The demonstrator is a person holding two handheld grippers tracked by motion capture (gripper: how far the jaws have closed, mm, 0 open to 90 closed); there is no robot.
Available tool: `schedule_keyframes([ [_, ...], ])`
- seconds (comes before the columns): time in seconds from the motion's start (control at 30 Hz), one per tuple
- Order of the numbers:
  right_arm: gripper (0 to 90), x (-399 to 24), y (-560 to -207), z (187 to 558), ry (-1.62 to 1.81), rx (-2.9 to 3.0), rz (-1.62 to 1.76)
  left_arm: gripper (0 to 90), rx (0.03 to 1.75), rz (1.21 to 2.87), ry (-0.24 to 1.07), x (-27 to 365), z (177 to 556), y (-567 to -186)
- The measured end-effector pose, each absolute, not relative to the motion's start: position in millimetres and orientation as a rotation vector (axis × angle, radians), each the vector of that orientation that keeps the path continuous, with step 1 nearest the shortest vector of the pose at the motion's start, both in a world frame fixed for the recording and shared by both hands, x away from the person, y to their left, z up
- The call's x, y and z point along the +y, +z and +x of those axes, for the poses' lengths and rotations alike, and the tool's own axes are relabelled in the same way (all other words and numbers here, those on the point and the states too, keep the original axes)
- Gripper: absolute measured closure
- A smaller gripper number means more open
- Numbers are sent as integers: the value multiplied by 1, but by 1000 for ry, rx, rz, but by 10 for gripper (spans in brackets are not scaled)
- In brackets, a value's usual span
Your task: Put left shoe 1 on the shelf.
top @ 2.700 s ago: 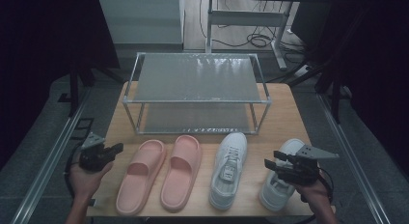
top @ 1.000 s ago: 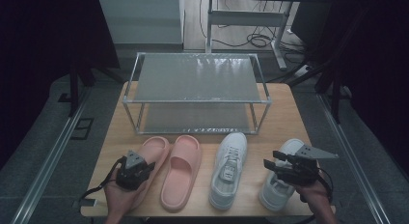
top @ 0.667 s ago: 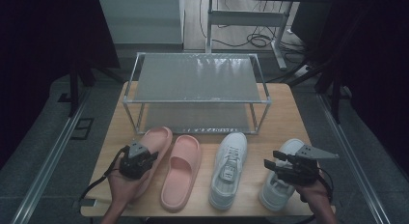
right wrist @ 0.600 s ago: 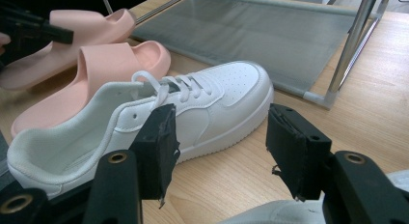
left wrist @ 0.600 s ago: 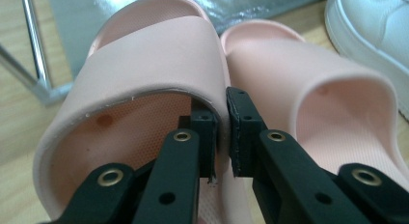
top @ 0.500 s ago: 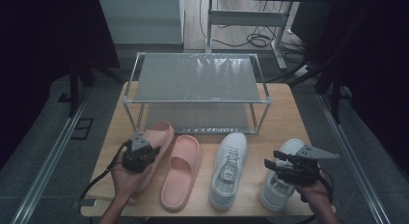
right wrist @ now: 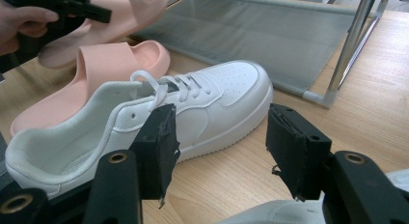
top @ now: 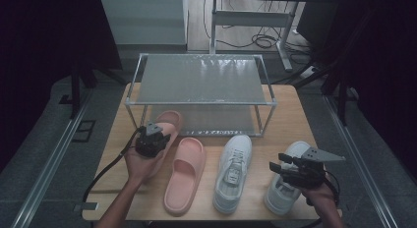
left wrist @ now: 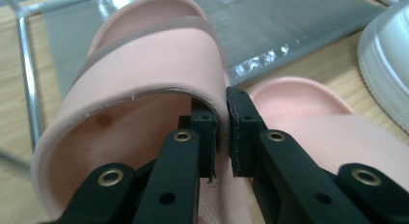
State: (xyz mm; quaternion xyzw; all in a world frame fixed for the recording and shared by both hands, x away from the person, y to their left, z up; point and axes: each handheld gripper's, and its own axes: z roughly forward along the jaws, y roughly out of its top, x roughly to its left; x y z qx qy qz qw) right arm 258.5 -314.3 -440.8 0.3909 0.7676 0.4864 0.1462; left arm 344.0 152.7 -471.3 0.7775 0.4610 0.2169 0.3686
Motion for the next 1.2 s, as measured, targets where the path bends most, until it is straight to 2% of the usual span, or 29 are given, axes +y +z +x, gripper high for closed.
schedule_keyframes([
  [0.4,453,-317,-440,259,1403,2202,1133,833,1163,2050,576,134,382,-479],
  [0.87,453,-318,-443,260,1394,2206,1140,819,1206,2061,563,119,409,-494],
  [0.9,453,-318,-443,260,1393,2207,1140,804,1194,2065,563,119,409,-495],
  [1.03,453,-318,-443,260,1391,2209,1139,636,1189,2057,550,122,402,-489],
  [1.13,453,-318,-443,259,1392,2209,1140,599,1181,2053,532,131,392,-485],
  [1.2,453,-318,-442,259,1395,2206,1138,611,1182,2046,518,137,386,-483],
])
